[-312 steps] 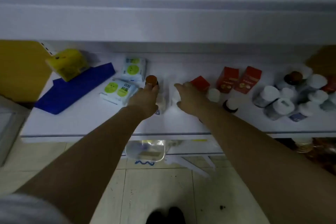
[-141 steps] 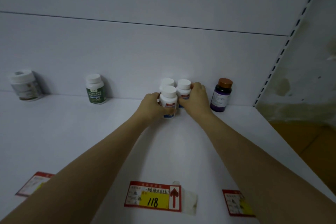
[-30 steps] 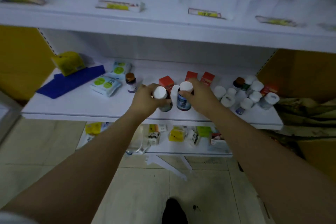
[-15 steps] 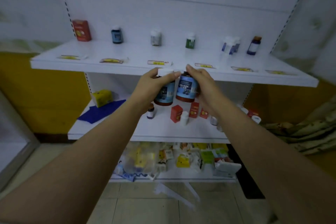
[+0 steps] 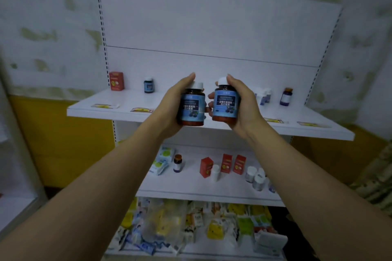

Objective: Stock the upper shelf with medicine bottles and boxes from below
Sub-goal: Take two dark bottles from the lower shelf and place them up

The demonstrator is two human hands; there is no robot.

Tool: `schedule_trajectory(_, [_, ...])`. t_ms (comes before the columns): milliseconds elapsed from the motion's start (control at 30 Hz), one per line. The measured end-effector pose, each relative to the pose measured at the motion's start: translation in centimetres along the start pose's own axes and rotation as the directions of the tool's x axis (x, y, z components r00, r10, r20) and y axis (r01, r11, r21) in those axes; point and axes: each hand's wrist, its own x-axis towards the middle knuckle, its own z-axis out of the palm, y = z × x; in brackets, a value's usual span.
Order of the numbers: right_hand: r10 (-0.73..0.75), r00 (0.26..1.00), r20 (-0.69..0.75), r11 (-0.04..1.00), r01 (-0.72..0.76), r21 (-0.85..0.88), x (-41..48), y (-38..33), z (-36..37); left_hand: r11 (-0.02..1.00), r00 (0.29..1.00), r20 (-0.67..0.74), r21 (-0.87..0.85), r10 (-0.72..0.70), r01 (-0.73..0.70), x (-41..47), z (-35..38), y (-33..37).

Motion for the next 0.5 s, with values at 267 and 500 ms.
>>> schedule_trajectory(267, [-0.044, 0.999, 0.032, 0.998, 0.046, -0.049, -1.5, -0.5, -0.5, 0.999, 0.999, -0.006, -0.002, 0.053, -0.053, -1.0, 1.4, 0.0])
schedule_trajectory(500, [-0.057, 0.998, 0.02, 0.997, 0.058, -0.058, -2.0, -1.3, -0.9, 0.994, 0.995, -0.045, 0.063, 0.09, -0.087, -1.3, 2.1, 0.0])
